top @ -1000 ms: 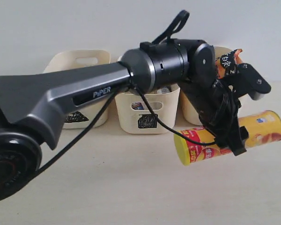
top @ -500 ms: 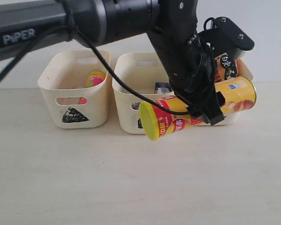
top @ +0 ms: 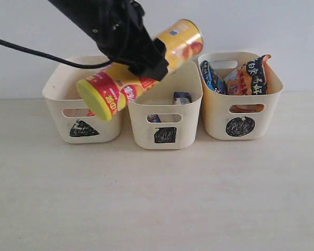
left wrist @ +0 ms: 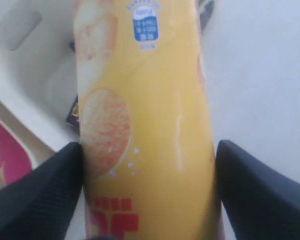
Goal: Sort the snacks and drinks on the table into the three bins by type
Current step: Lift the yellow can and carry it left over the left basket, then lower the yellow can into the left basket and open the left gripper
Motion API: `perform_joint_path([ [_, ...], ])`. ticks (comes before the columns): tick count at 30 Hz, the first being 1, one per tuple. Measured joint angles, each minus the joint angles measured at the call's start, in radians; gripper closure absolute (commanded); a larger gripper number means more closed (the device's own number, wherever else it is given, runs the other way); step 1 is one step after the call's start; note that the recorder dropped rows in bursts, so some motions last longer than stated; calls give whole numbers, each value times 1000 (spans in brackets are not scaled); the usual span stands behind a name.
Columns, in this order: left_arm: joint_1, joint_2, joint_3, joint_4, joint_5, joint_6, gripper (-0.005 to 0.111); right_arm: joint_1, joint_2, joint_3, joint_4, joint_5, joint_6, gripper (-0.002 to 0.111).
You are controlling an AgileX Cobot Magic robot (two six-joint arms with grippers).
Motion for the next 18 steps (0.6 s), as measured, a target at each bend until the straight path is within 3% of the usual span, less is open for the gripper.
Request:
perform_joint_path([
  [9,174,-46,34,0,-78,-102,102,0,0,0,0,0,0,108],
  [12,276,-44,34,0,-174,-174,102,0,0,0,0,0,0,108],
  [18,376,20,34,0,-349,-253,102,0,0,0,0,0,0,108],
])
